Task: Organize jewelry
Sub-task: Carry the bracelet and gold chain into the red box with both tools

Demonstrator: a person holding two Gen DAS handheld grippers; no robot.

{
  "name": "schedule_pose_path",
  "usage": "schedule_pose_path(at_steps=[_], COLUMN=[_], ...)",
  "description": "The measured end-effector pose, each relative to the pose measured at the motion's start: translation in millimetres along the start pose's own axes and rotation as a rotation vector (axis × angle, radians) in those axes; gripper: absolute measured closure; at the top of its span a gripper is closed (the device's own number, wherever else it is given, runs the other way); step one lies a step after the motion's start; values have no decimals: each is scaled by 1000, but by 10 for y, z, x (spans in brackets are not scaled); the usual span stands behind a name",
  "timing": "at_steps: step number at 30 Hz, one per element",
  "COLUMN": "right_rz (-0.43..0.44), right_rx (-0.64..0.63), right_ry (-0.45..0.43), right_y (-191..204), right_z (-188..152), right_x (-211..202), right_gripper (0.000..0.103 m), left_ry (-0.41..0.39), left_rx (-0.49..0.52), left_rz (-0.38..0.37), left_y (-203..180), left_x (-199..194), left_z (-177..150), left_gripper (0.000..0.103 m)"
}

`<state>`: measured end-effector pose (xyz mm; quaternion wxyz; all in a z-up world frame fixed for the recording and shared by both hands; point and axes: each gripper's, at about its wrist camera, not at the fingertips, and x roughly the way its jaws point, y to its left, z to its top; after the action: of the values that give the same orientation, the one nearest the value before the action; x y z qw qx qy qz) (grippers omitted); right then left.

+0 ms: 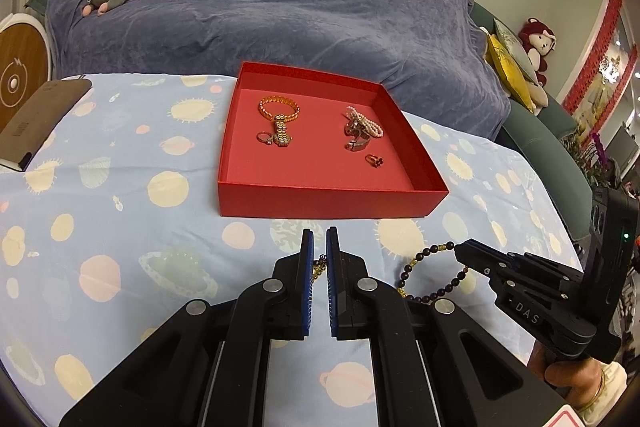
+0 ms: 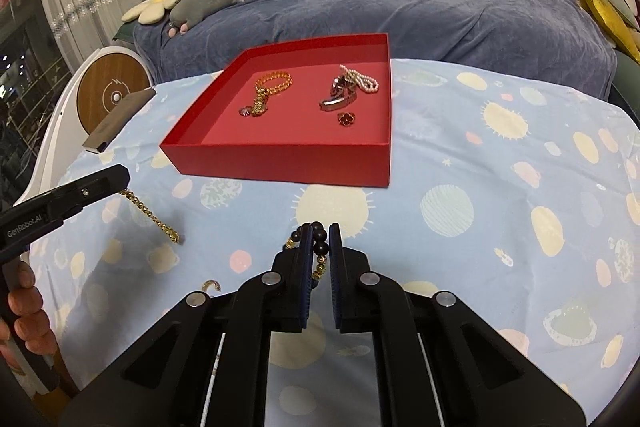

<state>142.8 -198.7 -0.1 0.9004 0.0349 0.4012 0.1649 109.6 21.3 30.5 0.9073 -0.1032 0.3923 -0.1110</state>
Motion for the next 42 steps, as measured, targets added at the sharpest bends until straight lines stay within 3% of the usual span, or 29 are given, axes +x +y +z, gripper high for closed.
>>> schedule_pose_path(at_steps=[20, 32, 42], right_rz=[24, 34, 34], right_rx=[9, 29, 58], right_ry=[-147, -141, -120], right_y=[102, 14, -44], right_z=[637, 913, 1097], right_x=[-271, -72, 177], right_gripper=[96, 96, 96], left_ry=[-68, -56, -62], left_rx=[18, 39, 6], left_rz=[40, 81, 100], left_y=[-171, -187, 63], left_x=[145, 438, 577], left_z=[476, 761, 1026], left_gripper=[99, 99, 99])
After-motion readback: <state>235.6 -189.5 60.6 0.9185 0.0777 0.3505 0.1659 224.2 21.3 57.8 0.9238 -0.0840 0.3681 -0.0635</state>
